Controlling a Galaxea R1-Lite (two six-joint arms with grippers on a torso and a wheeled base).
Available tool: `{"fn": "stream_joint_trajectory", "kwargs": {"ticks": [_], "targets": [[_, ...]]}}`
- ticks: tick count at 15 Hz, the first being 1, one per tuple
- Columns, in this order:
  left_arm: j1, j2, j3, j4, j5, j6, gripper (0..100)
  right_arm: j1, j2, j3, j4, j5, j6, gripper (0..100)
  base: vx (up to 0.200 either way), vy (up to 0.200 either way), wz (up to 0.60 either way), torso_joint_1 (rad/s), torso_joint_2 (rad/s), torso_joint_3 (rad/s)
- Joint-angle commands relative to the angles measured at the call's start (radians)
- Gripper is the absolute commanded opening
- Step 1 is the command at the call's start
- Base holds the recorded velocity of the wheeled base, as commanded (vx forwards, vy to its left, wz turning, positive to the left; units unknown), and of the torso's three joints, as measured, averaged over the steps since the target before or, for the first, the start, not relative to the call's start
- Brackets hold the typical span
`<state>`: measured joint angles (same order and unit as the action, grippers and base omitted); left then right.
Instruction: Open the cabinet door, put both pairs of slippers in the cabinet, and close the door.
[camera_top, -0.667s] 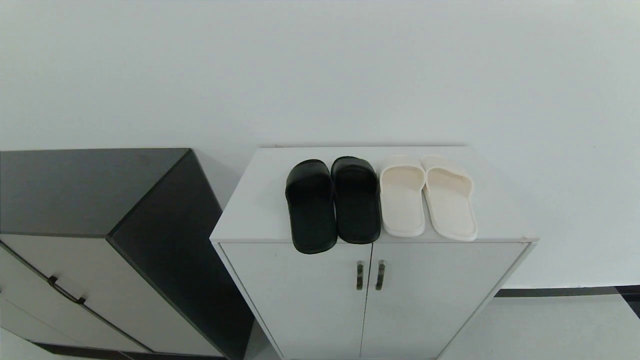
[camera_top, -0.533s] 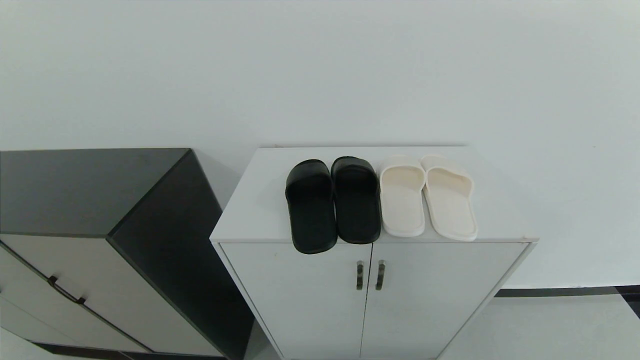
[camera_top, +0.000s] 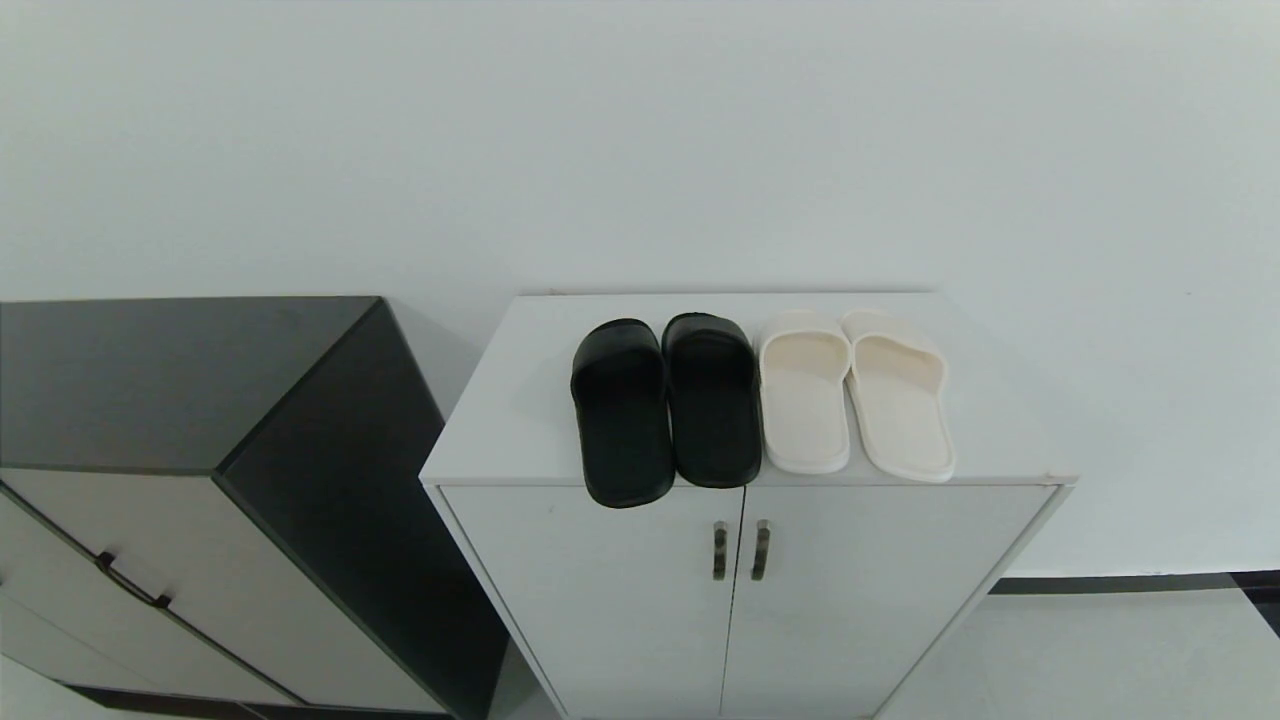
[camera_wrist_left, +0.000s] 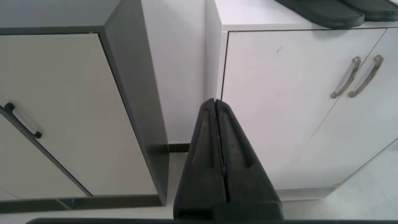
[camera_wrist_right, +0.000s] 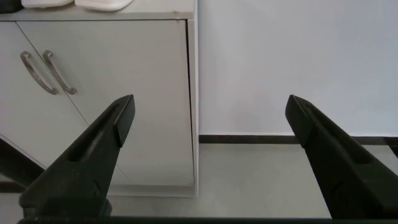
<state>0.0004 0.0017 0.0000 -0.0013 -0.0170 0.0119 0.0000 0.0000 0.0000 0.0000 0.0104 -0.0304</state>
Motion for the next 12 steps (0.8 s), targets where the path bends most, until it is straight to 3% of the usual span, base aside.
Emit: {"fn": "stream_joint_trajectory", "kwargs": {"ticks": [1, 3, 4, 5, 6, 7, 10, 12], "targets": [[0.001, 0.000, 0.000, 0.000, 0.000, 0.000, 0, 0.000, 0.000, 0.000, -0.003, 0.000, 0.003, 100, 0.000, 0.000, 0.00, 0.000, 0.00, 0.000], [0.001, 0.000, 0.000, 0.000, 0.000, 0.002, 0, 0.000, 0.000, -0.005, -0.008, 0.002, -0.013, 100, 0.000, 0.000, 0.00, 0.000, 0.00, 0.000], [0.001, 0.000, 0.000, 0.000, 0.000, 0.002, 0, 0.000, 0.006, -0.074, -0.026, -0.001, -0.005, 100, 0.000, 0.000, 0.00, 0.000, 0.00, 0.000], [0.001, 0.000, 0.000, 0.000, -0.001, 0.003, 0, 0.009, 0.081, -0.278, 0.025, 0.010, 0.110, 100, 0.000, 0.000, 0.00, 0.000, 0.00, 0.000], [0.001, 0.000, 0.000, 0.000, -0.001, 0.008, 0, 0.028, 0.198, -0.380, 0.144, 0.092, 0.159, 100, 0.000, 0.000, 0.00, 0.000, 0.00, 0.000], [0.000, 0.000, 0.000, 0.000, -0.001, 0.008, 0, 0.026, 0.281, -0.403, 0.187, 0.169, 0.156, 100, 0.000, 0.000, 0.00, 0.000, 0.00, 0.000], [0.000, 0.000, 0.000, 0.000, -0.001, 0.008, 0, 0.049, 0.598, -0.394, 0.023, 0.256, 0.135, 100, 0.000, 0.000, 0.00, 0.000, 0.00, 0.000], [0.001, 0.000, 0.000, 0.000, -0.003, 0.008, 0, 0.158, 0.755, -0.423, -0.097, 0.237, 0.170, 100, 0.000, 0.000, 0.00, 0.000, 0.00, 0.000]]}}
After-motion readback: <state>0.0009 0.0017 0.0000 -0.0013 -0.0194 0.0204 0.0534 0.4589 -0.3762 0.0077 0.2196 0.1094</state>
